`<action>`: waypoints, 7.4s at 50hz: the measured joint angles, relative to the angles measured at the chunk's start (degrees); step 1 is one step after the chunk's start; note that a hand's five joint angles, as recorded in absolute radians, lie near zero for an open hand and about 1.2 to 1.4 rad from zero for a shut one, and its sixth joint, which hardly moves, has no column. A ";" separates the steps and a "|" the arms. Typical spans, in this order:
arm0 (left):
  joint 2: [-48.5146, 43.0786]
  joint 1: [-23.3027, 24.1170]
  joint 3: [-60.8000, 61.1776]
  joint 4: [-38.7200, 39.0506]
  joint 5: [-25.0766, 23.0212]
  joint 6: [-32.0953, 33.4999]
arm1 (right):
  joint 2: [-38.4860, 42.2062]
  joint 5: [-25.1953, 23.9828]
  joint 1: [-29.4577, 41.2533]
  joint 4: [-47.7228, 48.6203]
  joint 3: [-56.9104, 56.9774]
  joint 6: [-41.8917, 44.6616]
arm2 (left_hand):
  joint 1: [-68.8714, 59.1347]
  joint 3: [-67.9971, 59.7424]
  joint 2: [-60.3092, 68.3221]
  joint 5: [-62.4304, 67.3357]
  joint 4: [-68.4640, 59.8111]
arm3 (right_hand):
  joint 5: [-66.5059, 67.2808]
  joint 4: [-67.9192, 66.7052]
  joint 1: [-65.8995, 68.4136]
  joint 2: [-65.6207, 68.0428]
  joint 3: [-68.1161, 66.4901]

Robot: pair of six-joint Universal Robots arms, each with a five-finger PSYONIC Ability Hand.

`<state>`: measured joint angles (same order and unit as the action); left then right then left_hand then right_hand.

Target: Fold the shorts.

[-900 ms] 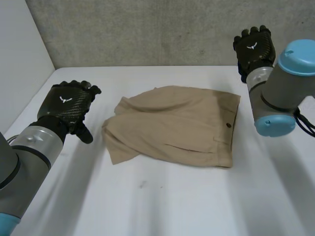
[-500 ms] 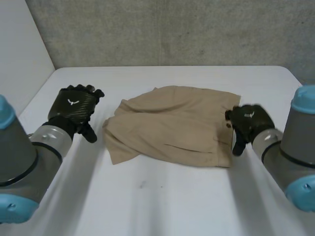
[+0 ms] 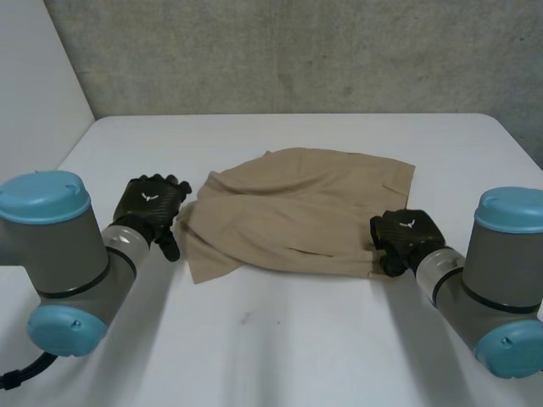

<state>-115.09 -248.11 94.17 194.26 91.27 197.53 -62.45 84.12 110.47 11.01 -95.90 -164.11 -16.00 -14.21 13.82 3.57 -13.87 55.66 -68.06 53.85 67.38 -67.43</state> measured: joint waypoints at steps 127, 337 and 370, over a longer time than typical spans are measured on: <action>40.92 5.96 8.94 -9.06 3.30 -2.46 | -31.34 2.78 -3.98 -4.97 -3.57 13.53 | -48.54 -53.97 54.72 51.72 -54.87 | 0.54 -0.21 0.27 0.00 0.00; -9.52 14.57 -14.52 -6.06 3.91 -13.92 | 8.08 -5.56 9.90 -18.70 26.47 -5.20 | 4.78 1.95 -2.34 -0.90 2.11 | -52.28 54.85 -41.70 -54.97 55.31; 12.07 14.58 -13.69 -12.97 5.00 -14.04 | -9.55 4.05 5.46 -16.13 26.07 -6.69 | 6.83 2.43 -3.45 -0.89 2.17 | -52.86 54.85 -45.12 -55.80 55.31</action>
<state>-103.02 -233.53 80.48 181.28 96.27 183.50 -72.00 88.17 115.93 -5.13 -69.83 -170.81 -9.17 -11.79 10.37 2.67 -11.69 2.80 -13.21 8.73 11.57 -12.12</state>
